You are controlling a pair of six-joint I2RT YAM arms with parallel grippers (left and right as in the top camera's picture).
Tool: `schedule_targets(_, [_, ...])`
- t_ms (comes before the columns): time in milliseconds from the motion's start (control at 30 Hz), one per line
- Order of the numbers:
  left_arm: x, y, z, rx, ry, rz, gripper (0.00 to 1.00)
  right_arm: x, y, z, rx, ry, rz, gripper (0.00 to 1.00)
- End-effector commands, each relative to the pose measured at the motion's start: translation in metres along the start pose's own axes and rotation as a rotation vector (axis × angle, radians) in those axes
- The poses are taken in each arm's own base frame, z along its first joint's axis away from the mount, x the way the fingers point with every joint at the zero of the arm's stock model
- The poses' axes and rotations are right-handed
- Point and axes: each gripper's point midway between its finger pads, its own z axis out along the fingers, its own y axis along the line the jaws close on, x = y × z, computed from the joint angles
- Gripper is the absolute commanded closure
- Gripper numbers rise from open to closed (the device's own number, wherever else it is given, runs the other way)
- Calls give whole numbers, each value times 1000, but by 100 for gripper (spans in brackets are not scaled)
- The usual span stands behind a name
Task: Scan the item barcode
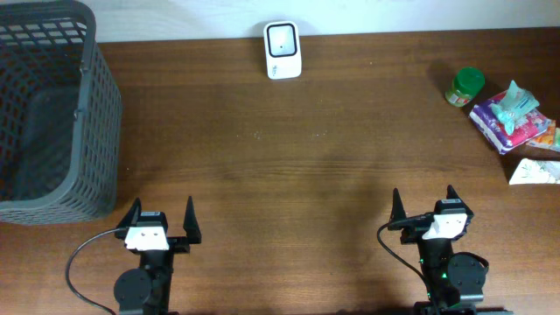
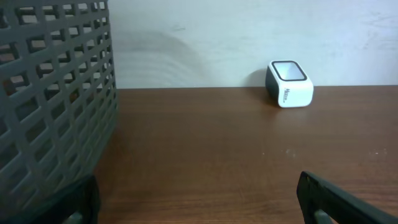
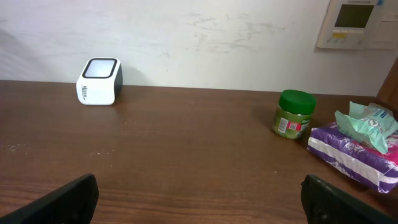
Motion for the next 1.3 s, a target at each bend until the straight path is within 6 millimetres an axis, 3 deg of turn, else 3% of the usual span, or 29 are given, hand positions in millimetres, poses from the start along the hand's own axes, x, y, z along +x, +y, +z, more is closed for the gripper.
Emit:
schedule_targets(0, [3,2,0,-17,9,-13,1,3,-4,0,19,4,-6,1])
schedule_targets(1267, [3,0,0,-7,8,-9,1,3,-4,0,19,4,-6,1])
